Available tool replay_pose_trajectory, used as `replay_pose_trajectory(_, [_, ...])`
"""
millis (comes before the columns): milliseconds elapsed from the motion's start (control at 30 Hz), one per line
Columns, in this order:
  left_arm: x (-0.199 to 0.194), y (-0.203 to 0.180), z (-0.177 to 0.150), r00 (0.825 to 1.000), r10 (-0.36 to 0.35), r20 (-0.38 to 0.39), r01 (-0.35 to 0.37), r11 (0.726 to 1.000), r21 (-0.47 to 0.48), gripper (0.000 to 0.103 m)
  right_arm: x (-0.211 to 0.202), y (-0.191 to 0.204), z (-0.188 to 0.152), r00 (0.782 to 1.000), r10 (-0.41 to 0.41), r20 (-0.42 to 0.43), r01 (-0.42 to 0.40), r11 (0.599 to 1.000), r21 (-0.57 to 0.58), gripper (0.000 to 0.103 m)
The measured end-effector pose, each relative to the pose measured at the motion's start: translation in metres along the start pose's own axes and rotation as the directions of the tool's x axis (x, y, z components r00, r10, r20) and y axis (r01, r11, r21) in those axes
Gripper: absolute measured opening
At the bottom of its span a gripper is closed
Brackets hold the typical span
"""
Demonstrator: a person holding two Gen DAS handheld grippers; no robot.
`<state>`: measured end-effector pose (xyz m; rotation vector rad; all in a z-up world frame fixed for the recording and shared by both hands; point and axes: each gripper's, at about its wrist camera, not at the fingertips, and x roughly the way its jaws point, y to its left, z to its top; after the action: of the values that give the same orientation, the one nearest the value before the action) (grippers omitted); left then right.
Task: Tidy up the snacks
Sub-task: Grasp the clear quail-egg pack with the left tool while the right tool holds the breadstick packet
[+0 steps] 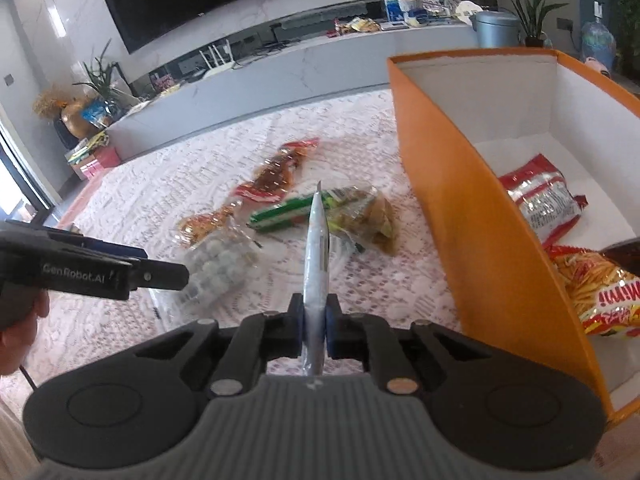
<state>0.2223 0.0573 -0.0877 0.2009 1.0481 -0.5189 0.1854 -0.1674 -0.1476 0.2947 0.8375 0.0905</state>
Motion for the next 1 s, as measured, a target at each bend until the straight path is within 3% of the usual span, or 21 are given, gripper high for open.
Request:
replay_pose_trajectory(100, [0.015,0.004,0.000,1.000,0.007,-0.005,-0.007,1.000,0.021,0.082,0.004,-0.007,-0.002,1.000,0.003,-0.007,-0.003,0.999,0.032,0.007])
replay_pose_trajectory(433, [0.041,0.022,-0.006,0.997,-0.081,-0.009,0.080,0.994,-0.069,0.088,0.013,-0.007,-0.003,0.999,0.028,-0.015,-0.028,0.999,0.037,0.007])
replay_pose_trajectory(567, [0.037,0.018,-0.005,0.996,-0.085,-0.009,0.084,0.994,-0.076,0.073,0.013,-0.006,-0.004,1.000,0.030,-0.011,-0.029,0.999,0.040,0.008])
replay_pose_trajectory(767, [0.016,-0.003,-0.011,0.996,-0.085,0.000,0.085,0.995,-0.043,0.069,0.013,-0.006,-0.006,1.000,0.029,-0.008,-0.029,0.999,0.039,0.008])
replay_pose_trajectory(1000, [0.005,-0.028,-0.012,0.982,-0.188,-0.002,0.187,0.981,-0.043,0.055,0.013,-0.005,-0.006,0.999,0.031,-0.013,-0.030,0.999,0.039,0.008])
